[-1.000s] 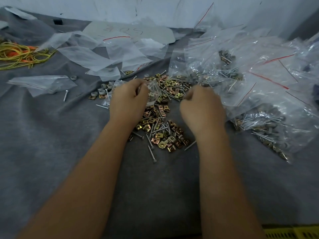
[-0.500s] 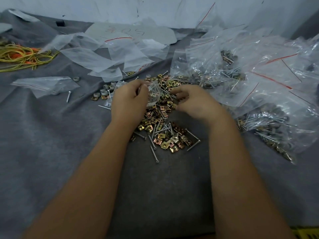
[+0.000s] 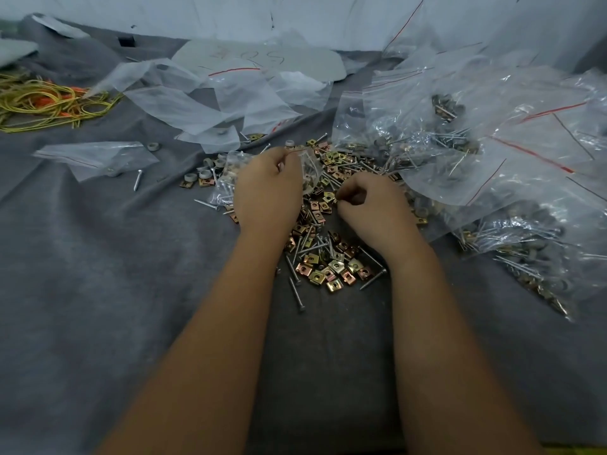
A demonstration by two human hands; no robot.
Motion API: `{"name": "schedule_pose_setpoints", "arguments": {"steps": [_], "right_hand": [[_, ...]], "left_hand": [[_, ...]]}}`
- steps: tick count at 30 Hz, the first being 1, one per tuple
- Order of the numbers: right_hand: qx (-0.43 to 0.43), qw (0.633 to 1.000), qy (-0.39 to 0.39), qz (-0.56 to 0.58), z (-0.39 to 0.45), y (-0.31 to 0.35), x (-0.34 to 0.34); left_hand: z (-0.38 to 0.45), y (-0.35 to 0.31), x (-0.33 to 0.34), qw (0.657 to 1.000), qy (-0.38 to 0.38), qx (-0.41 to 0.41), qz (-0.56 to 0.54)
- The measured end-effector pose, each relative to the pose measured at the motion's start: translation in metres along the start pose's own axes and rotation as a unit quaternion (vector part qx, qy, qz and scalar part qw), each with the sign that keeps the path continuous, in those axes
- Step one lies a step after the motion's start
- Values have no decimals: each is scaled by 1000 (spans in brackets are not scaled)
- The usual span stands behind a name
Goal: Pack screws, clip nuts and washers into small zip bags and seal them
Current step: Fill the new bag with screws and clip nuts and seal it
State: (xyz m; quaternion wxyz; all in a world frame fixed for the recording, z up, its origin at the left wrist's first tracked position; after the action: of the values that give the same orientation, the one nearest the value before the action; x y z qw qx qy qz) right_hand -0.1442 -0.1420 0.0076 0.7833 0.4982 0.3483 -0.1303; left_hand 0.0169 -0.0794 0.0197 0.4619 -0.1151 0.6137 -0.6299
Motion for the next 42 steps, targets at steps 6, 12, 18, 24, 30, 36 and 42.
{"name": "schedule_pose_setpoints", "arguments": {"steps": [6,12,18,24,30,36,42], "right_hand": [[-7,1000,-11,13,1,-3,1],[-33,996,-58,60,1,5,-3],[-6,995,-77,68,4,2,-4],[-18,995,-91,-19,2,5,-8],[-25,992,-113,43,-2,13,-9],[-41,970,-161,177,-2,25,-10],[-90,984,-74,137,7,56,19]], "left_hand": [[-3,2,2,999,33,15,-35],[-7,-1,2,998,42,43,-9],[-8,-1,2,998,44,42,-3],[-8,-1,3,998,44,43,24],[-7,-3,5,996,46,50,56],[-8,-3,5,997,41,51,44],[-6,-1,0,999,25,35,-10]]}}
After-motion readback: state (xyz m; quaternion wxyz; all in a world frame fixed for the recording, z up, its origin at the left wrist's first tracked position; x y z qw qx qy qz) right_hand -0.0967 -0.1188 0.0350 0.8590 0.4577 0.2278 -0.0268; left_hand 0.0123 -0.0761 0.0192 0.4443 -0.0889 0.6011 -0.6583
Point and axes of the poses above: each hand's wrist, its own z-axis towards the middle knuckle, its own x-axis out of the palm, y = z × x, the point moved 7 cm from there along z, towards the middle knuckle, and after that the axes turned 6 degrees about -x, right-handed, at the moved point
